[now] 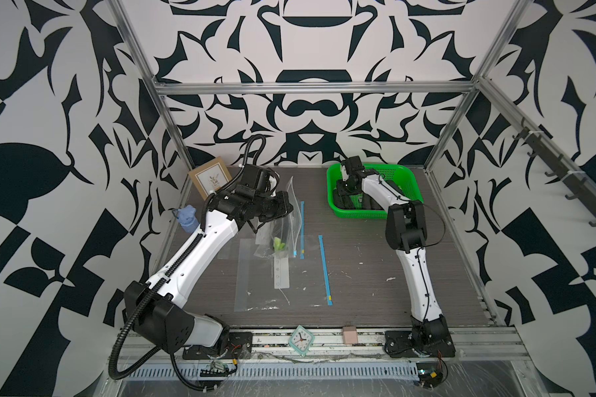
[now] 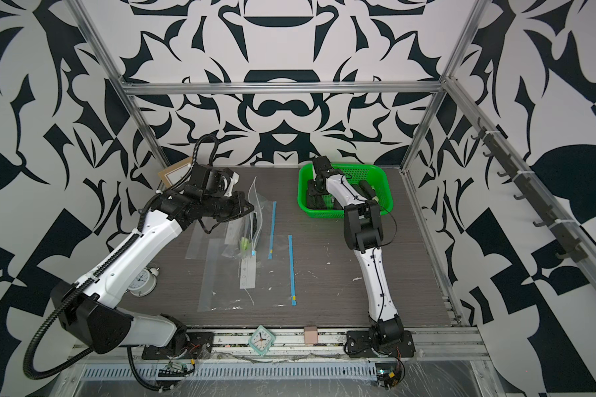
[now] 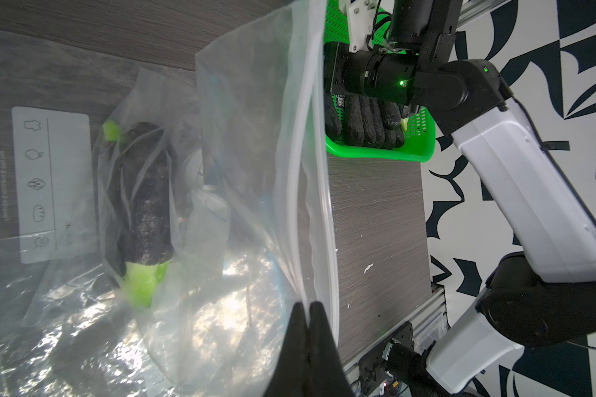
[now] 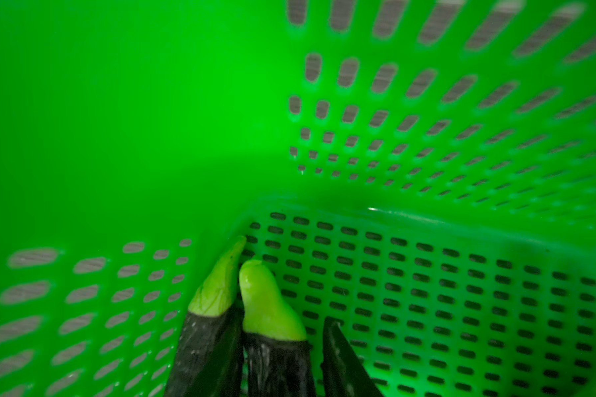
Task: Place the eggplant in a zip-top bag and seal the zipper
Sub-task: Pick up the eggplant from the basket.
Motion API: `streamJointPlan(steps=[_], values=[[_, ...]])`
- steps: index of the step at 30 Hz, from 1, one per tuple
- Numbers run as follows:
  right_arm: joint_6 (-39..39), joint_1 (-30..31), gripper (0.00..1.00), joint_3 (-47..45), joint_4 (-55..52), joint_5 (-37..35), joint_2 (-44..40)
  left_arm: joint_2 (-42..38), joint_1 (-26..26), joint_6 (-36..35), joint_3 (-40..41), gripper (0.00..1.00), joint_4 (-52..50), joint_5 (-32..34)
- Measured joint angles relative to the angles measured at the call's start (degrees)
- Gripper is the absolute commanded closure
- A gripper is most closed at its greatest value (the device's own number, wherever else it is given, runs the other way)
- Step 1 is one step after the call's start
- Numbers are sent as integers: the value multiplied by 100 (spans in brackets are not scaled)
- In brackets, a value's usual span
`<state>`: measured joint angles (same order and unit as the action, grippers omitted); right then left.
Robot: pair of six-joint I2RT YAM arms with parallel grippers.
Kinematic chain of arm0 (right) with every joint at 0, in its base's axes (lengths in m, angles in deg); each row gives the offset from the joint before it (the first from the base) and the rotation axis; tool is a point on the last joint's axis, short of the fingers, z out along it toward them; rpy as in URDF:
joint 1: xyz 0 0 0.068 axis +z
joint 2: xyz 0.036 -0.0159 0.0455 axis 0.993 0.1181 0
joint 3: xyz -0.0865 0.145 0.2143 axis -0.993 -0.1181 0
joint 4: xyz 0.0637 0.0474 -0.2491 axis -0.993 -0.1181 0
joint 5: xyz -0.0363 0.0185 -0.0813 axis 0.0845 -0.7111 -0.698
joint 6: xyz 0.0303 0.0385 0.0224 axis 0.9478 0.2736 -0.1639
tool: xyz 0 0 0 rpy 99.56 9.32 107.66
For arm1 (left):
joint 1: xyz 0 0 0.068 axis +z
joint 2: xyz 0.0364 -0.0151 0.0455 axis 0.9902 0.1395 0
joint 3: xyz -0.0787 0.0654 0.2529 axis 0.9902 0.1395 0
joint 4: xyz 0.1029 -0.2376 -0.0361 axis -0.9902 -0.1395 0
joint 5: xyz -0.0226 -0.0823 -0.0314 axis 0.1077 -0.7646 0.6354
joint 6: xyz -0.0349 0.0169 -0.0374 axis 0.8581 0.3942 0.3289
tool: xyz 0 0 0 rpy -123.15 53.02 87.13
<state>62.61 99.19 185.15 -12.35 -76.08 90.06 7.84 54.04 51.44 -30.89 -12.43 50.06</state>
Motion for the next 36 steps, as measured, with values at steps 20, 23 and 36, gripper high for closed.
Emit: streamJointPlan(steps=[20,23,36], values=[[-66,-2,52,-610,107,-109,-459,125,0,-197,-229,100,-9,-2],[-57,-2,52,-684,114,-109,-459,125,0,-249,-227,100,-2,17],[52,-7,70,-1043,264,-101,-577,103,0,-223,-131,100,190,33]])
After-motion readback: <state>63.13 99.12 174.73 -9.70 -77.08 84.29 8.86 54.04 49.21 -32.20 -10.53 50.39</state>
